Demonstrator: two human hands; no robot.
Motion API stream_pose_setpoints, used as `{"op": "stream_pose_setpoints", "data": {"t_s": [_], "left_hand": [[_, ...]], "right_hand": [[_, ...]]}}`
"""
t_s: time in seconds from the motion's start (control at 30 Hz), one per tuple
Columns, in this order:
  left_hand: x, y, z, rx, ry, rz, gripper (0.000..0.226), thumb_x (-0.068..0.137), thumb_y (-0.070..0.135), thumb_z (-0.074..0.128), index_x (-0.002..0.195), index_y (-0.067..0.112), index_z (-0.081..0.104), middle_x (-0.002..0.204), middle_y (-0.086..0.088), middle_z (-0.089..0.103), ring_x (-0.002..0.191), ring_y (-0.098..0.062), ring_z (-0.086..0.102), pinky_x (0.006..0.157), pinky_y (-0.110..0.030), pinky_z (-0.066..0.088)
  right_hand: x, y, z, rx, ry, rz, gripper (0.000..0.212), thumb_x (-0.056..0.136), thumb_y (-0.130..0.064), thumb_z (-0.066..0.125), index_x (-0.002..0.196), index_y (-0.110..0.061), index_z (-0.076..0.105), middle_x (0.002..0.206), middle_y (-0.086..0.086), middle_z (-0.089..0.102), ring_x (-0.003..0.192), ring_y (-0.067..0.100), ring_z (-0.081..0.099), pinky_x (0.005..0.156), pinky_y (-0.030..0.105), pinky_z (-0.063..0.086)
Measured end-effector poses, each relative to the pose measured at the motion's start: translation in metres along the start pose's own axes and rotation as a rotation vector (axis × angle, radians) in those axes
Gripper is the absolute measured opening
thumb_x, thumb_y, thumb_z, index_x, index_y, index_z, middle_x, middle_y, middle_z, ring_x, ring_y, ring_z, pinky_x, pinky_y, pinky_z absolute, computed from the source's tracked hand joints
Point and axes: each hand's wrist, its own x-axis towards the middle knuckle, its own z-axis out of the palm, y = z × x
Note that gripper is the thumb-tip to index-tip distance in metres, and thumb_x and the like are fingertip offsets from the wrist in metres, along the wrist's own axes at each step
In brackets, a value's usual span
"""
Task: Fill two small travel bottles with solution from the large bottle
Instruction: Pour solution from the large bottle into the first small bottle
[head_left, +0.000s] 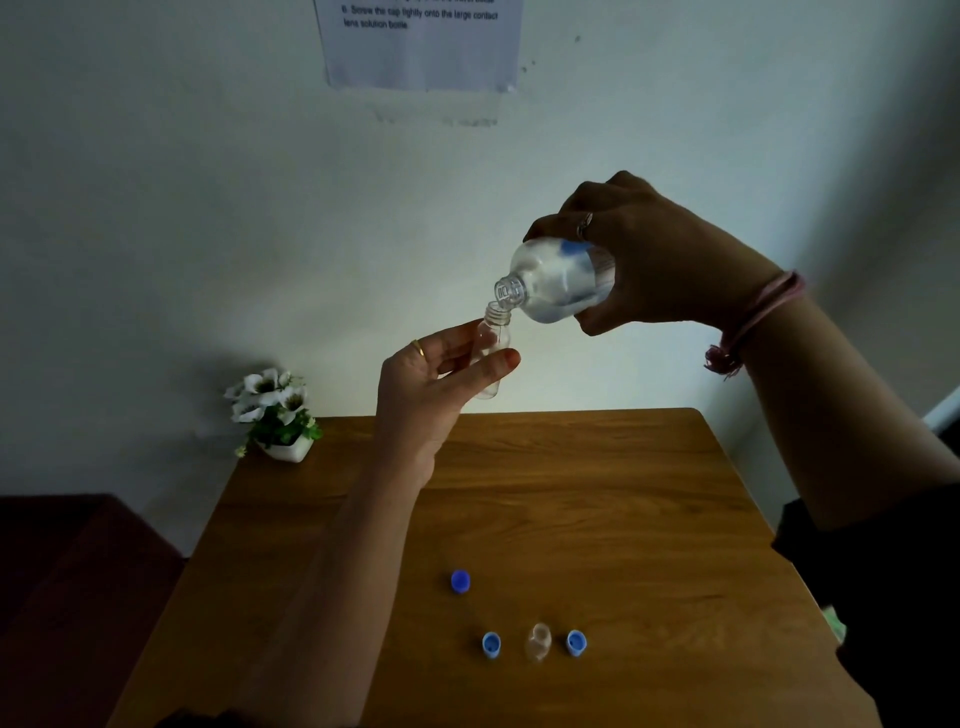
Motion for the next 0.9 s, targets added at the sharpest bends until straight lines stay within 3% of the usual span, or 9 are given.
{"op": "stream_pose_setpoints", "data": {"t_s": [0.63,0.9], "left_hand": [[-0.0017,0.0005,0.0003,-0.015,-0.008,0.010,0.028,0.064,0.026,0.086,0.090,0.034,0.076,0.095,0.007,0.077,0.094,-0.014,0.072,0.086,-0.036,0.056],[-0.0013,-0.0012,0.0000,-0.018,-0.002,0.007,0.033,0.065,0.025,0.085,0.097,0.025,0.075,0.097,0.004,0.077,0.095,-0.017,0.072,0.087,-0.038,0.056]], "right_hand": [[-0.0005,-0.0009,-0.0003,-0.001,-0.008,0.005,0.078,0.060,-0.027,0.080,0.132,-0.025,0.050,0.118,0.004,0.056,0.104,0.027,0.047,0.091,0.045,0.044],[0.0021,0.0005,0.0011,-0.021,-0.018,-0.004,0.077,0.062,-0.030,0.079,0.132,-0.025,0.050,0.118,0.003,0.055,0.106,0.027,0.048,0.091,0.045,0.045]]}}
